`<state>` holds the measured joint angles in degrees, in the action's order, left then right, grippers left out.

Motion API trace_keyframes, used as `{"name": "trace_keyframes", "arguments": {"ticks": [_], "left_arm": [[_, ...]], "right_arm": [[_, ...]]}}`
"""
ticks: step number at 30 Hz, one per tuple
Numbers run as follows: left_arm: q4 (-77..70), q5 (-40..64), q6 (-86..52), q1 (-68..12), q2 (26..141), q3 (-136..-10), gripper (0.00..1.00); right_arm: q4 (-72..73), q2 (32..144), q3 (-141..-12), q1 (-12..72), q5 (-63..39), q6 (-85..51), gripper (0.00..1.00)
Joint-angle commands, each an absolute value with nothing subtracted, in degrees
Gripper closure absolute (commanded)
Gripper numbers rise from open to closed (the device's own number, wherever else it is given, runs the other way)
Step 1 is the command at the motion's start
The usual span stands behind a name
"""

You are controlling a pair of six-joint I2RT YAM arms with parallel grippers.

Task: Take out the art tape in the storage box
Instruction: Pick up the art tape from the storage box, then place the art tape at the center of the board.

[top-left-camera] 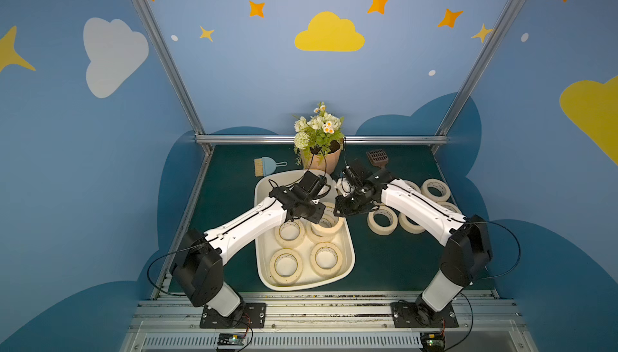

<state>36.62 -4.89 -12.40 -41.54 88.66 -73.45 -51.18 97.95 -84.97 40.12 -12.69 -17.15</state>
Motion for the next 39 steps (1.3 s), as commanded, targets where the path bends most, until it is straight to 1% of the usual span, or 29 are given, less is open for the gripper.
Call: {"name": "trace_keyframes", "arguments": {"ticks": [1, 2, 3, 4, 6, 7, 11, 15, 19, 23, 29, 34, 39], "left_arm": [[32.98, -1.61, -13.15, -41.92, 84.84, -73.30, 0.74], [32.46, -1.38, -13.14, -41.97, 84.30, -72.76, 0.69], [31.67, -1.32, -13.18, -41.92, 83.56, -71.94, 0.55], [30.61, -1.24, -13.11, -41.99, 82.40, -70.84, 0.37], [27.85, -1.23, -12.94, -42.09, 79.46, -68.13, 0.07], [26.21, -1.46, -12.69, -42.09, 77.65, -66.27, 0.00], [23.68, -3.33, -12.79, -41.75, 70.34, -61.12, 0.00], [26.23, -5.28, -13.91, -40.50, 65.32, -57.53, 0.00], [27.57, -4.79, -15.51, -38.28, 63.12, -53.47, 0.01], [26.41, -3.87, -16.48, -37.03, 64.30, -50.76, 0.06], [23.45, -1.91, -16.20, -36.49, 70.77, -51.56, 0.09], [22.39, 0.00, -16.09, -36.35, 74.75, -53.92, 0.11], [23.90, 0.43, -16.00, -36.35, 76.68, -55.41, 0.13]], "right_arm": [[-49.57, 97.91, -86.91, 40.26, -13.58, -17.22, 0.95], [-49.65, 97.83, -87.03, 40.15, -13.47, -17.22, 1.00], [-49.89, 97.74, -87.24, 40.08, -13.13, -17.07, 1.00], [-50.37, 97.65, -87.64, 39.95, -12.74, -16.99, 1.00], [-51.69, 97.44, -88.58, 39.52, -11.65, -16.45, 1.00], [-52.30, 97.18, -89.06, 39.06, -11.13, -16.34, 1.00], [-54.75, 95.29, -89.92, 35.76, -9.52, -15.53, 1.00], [-57.40, 92.18, -88.01, 29.34, -5.70, -14.19, 1.00], [-59.70, 90.41, -84.11, 22.91, 1.54, -11.37, 1.00], [-59.72, 91.61, -80.18, 20.01, 5.82, -9.28, 1.00], [-56.10, 97.44, -77.87, 21.44, 6.57, -9.06, 1.00], [-54.62, 101.46, -79.68, 28.35, 6.05, -10.47, 1.00], [-53.12, 103.34, -80.86, 33.09, 1.67, -12.34, 1.00]]}}
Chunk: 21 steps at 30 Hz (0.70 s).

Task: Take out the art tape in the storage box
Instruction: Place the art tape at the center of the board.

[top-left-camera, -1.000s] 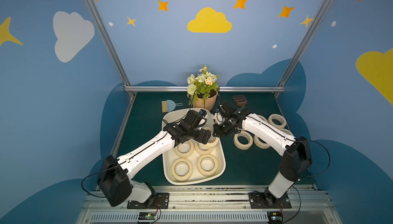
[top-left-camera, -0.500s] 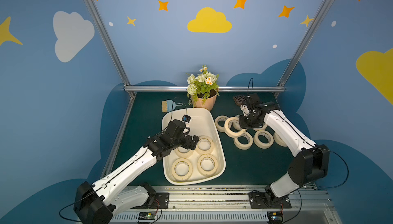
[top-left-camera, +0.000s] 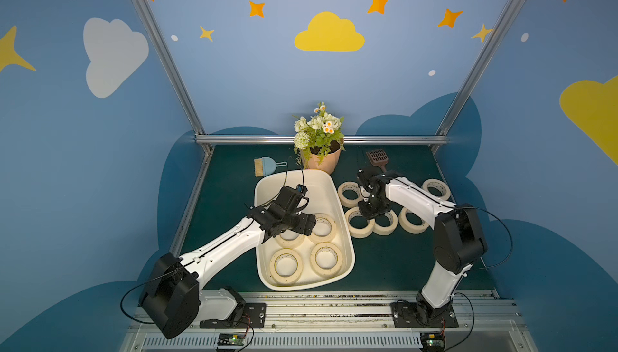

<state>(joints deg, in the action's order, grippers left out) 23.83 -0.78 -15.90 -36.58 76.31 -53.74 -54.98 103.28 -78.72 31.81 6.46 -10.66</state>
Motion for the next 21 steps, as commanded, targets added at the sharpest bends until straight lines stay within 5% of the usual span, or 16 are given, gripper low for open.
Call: {"name": "trace_keyframes", "arguments": {"ticks": [1, 21], "left_arm": [[24.05, 0.36, -16.01, -36.32, 76.80, -55.37, 0.13], [27.89, -0.13, -11.61, -36.32, 88.68, -61.61, 0.16]], "right_arm": [[-52.89, 103.52, -80.84, 33.31, 1.51, -12.56, 1.00], [-45.35, 110.65, -79.81, 24.80, -0.33, -11.79, 1.00]]}}
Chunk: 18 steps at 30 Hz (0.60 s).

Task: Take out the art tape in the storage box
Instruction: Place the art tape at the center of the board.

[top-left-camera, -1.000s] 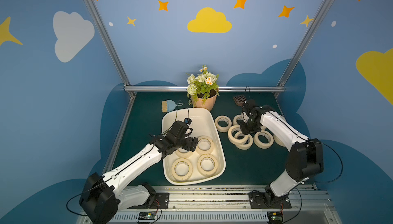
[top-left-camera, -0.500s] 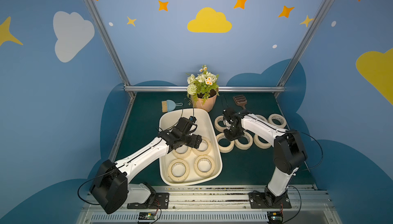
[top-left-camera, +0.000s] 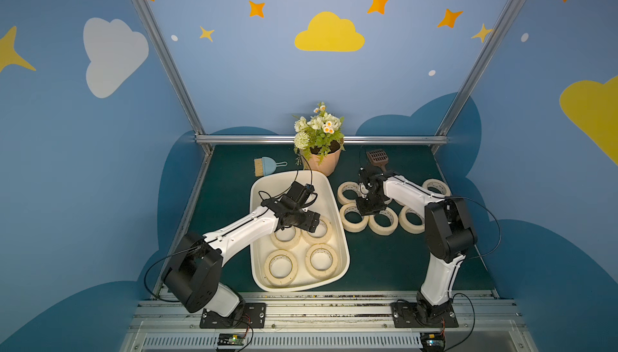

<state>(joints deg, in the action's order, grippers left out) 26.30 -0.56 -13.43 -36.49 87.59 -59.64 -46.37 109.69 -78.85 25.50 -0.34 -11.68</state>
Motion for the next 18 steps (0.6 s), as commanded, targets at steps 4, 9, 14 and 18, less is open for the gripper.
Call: {"name": "trace_keyframes", "arguments": {"ticks": [4, 9, 14, 18], "left_arm": [[29.10, -0.62, -10.23, -36.31, 91.72, -63.54, 0.16], [29.66, -1.67, -9.10, -36.34, 94.72, -64.60, 0.19], [29.12, -3.78, -7.86, -36.09, 96.64, -65.19, 0.23], [28.81, -3.67, -6.16, -35.56, 99.48, -67.22, 0.27]], "right_arm": [[-45.34, 108.99, -78.90, 24.63, -0.18, -11.68, 0.76], [-47.21, 102.00, -77.19, 25.00, 0.00, -11.65, 0.60], [-50.51, 93.05, -75.05, 26.90, -0.11, -11.47, 0.60], [-52.70, 87.53, -73.04, 29.46, -0.27, -11.98, 0.60]]}}
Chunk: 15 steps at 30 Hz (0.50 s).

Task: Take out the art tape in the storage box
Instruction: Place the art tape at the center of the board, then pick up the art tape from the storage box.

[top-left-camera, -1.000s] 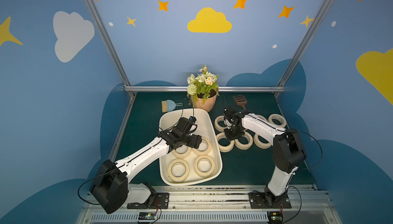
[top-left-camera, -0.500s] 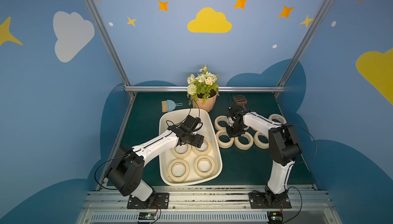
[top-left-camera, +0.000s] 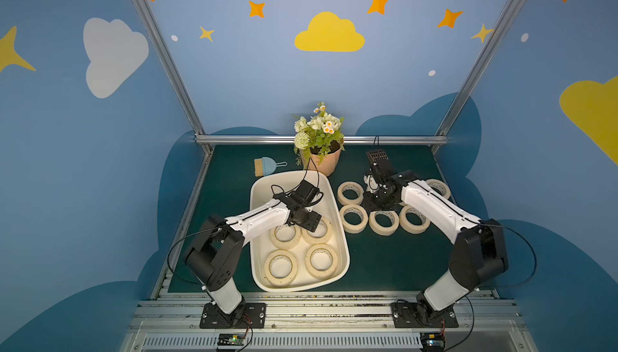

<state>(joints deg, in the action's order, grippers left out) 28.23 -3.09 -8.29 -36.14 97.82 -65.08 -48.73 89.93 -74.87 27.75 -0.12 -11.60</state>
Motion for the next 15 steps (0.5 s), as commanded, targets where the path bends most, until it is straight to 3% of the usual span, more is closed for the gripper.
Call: {"name": "trace_keyframes", "arguments": {"ticks": [1, 3, 7, 11, 15], "left_arm": [[28.76, -3.32, -5.78, -35.42, 100.34, -67.63, 0.28], [28.72, -3.14, -5.18, -35.25, 102.04, -68.39, 0.31], [29.87, -2.64, -4.43, -34.80, 105.07, -69.83, 0.45], [30.00, -2.31, -5.57, -34.72, 106.06, -69.35, 0.51], [30.09, -2.81, -6.49, -34.74, 105.44, -68.64, 0.76]], "right_arm": [[-53.12, 86.66, -72.66, 29.91, -0.18, -12.20, 0.60], [-53.81, 84.96, -71.93, 30.65, -0.26, -12.69, 0.60], [-54.96, 83.00, -71.28, 32.09, -0.12, -13.48, 0.60], [-55.63, 82.93, -71.55, 33.51, 0.53, -14.08, 0.60], [-55.46, 84.10, -73.45, 34.78, -1.09, -14.23, 0.60]]}}
